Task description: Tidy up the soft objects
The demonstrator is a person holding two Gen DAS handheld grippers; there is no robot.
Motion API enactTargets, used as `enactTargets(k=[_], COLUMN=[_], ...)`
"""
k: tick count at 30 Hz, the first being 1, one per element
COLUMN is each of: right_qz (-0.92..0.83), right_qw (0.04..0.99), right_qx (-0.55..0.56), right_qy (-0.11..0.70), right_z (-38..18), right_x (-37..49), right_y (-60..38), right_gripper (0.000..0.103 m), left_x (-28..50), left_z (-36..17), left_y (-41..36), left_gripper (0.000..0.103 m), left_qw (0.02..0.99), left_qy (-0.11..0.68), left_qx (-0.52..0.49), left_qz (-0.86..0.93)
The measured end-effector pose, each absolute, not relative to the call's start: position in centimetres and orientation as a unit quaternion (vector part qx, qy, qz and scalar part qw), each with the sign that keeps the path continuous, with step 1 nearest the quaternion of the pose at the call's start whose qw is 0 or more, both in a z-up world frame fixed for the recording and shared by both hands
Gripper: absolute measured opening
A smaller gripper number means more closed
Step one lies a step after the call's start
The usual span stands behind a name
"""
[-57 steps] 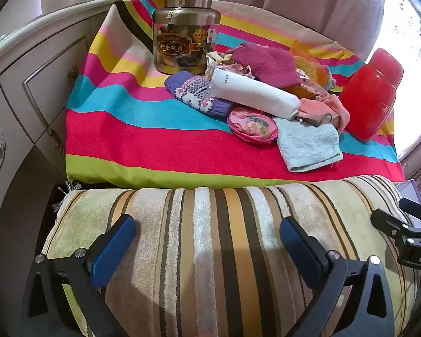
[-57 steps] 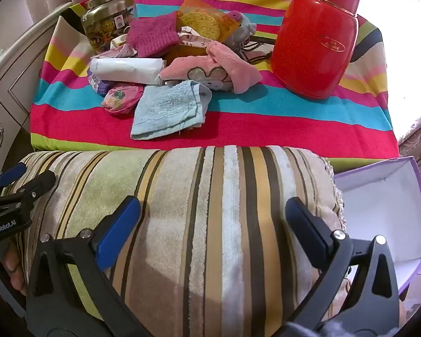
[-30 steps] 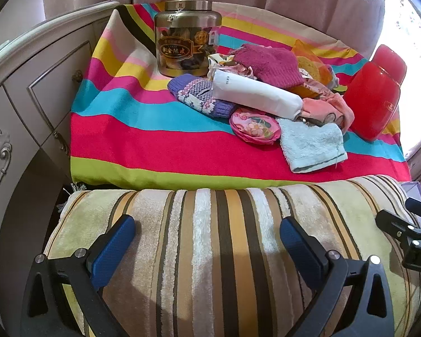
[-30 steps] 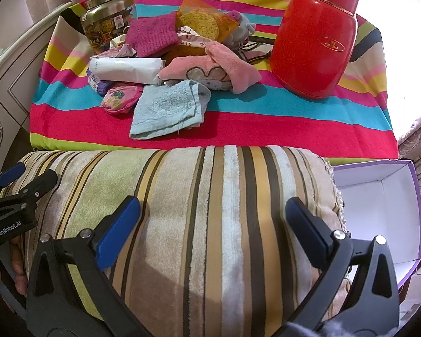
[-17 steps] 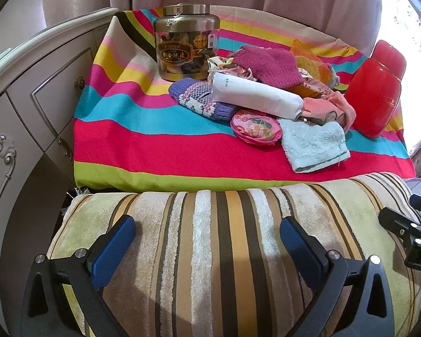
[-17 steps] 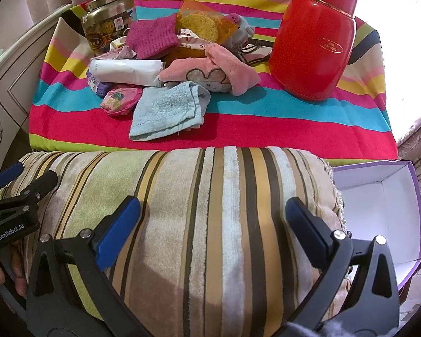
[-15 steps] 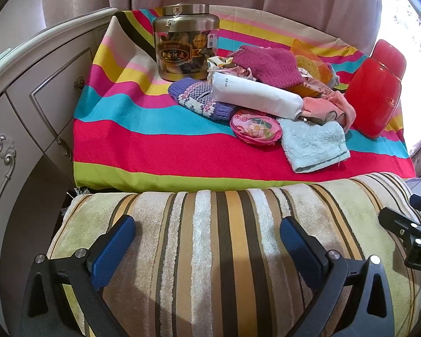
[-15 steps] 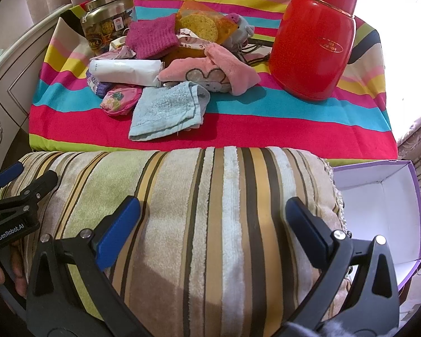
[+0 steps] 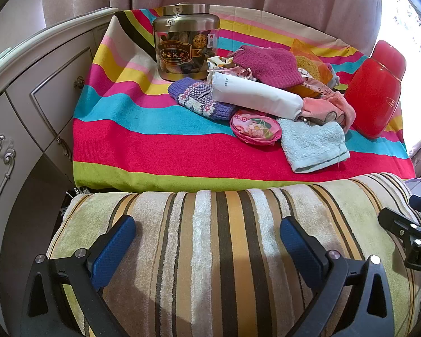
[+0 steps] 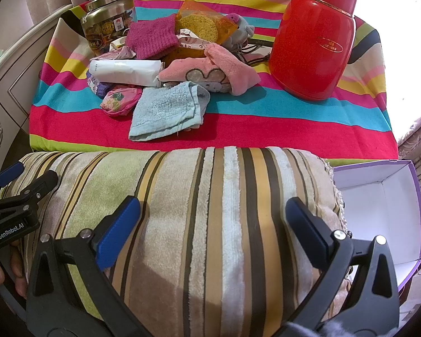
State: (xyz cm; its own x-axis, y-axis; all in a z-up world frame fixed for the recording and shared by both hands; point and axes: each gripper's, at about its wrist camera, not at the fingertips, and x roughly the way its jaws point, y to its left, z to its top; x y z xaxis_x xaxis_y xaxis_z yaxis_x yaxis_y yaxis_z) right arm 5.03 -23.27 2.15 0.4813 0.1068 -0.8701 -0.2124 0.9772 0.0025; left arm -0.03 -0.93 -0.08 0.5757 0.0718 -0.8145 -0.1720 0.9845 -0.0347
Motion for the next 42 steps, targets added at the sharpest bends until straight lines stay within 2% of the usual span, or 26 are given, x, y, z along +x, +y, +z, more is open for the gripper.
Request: enactTargets(k=[42], right_qz=[0.092], right_qw=[0.859], right_qx=[-0.052], right_qy=[0.501], right_z=[2.17], right_x=[5.07], right_y=[-23.29], right_gripper=[0.103], left_x=[0.22], left_z=[0.00], left_y=[-0.94], left_gripper=[0.103], left_qw=[0.884], left_qy=[0.458], left_qx=[-0.065], left_qz=[0.066])
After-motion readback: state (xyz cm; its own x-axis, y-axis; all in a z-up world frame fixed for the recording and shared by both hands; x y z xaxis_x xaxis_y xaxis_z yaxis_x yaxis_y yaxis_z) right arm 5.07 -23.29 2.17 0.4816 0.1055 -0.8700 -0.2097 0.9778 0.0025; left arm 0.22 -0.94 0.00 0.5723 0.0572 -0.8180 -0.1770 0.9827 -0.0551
